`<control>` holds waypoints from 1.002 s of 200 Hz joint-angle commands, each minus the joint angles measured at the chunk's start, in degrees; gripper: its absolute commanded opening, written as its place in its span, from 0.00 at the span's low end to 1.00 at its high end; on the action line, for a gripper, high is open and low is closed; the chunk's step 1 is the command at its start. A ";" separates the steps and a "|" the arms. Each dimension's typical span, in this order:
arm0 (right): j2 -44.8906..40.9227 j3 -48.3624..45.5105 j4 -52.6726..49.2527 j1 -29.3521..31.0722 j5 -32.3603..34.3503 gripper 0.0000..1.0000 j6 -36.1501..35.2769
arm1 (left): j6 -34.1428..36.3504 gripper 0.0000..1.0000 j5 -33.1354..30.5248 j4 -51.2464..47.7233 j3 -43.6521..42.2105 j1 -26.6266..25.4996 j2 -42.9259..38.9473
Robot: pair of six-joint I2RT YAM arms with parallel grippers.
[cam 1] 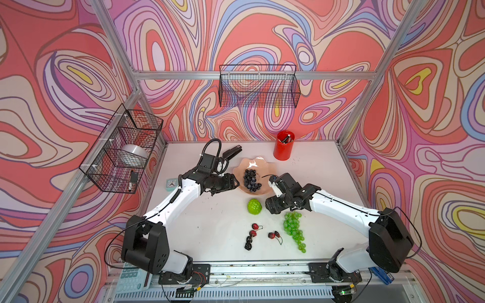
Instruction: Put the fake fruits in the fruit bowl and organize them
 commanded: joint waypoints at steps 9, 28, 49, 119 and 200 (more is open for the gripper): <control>5.30 0.27 2.29 -0.03 2.57 0.83 -1.41 | -0.78 0.65 -0.91 2.44 -1.21 0.11 -2.71; 8.54 1.27 3.12 0.00 3.15 0.82 -1.87 | -0.47 0.65 -1.49 2.30 -2.06 0.12 -4.08; 10.58 1.61 4.60 0.01 4.01 0.78 -2.09 | -0.38 0.66 -1.69 2.40 -3.20 0.20 -5.53; 12.27 1.72 7.35 0.00 3.74 0.56 -2.66 | -0.12 0.66 -2.83 2.62 -6.07 0.81 -7.88; 1.18 1.35 1.94 -0.16 -2.29 0.44 1.22 | -3.46 0.65 -4.81 4.63 -7.03 2.17 -9.05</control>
